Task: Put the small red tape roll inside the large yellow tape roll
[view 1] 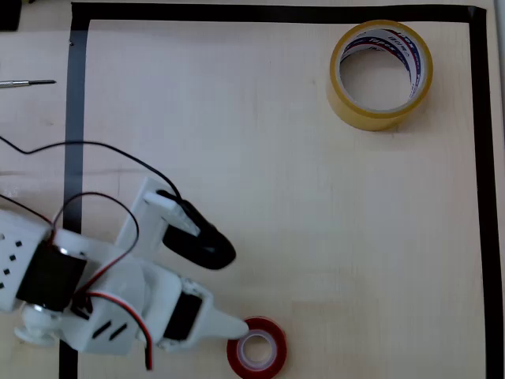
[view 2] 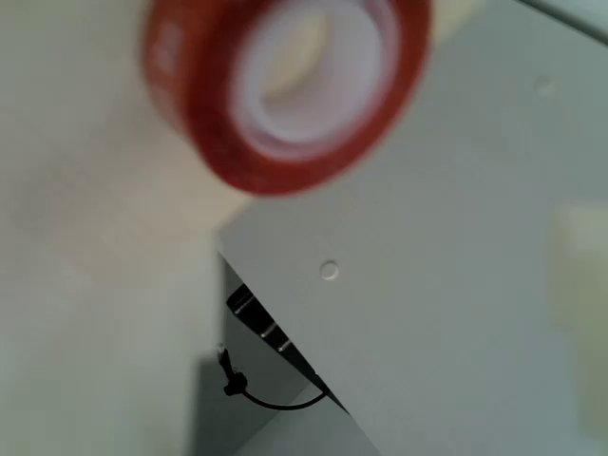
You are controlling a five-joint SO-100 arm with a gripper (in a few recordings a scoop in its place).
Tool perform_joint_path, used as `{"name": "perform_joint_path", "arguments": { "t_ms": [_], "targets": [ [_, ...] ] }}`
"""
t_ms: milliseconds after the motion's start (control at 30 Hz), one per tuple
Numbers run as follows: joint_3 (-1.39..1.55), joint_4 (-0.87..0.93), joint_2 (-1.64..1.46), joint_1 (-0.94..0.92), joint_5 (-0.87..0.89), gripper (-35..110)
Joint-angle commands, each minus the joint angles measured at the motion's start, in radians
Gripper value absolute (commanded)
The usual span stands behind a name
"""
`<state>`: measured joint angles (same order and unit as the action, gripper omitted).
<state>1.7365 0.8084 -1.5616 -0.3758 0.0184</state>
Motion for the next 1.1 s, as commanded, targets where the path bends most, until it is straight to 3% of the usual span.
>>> {"name": "perform_joint_path", "arguments": {
  "t_ms": [0, 467, 700, 1067],
  "targets": [
    [-0.123, -0.002, -0.023, -0.021, 0.041, 18],
    [-0.156, 0.002, 0.107, -0.051, 0.058, 18],
    [-0.420, 0.132, 0.377, -0.074, 0.066, 18],
    [-0.535, 0.166, 0.457, -0.077, 0.072, 18]
  ]
}}
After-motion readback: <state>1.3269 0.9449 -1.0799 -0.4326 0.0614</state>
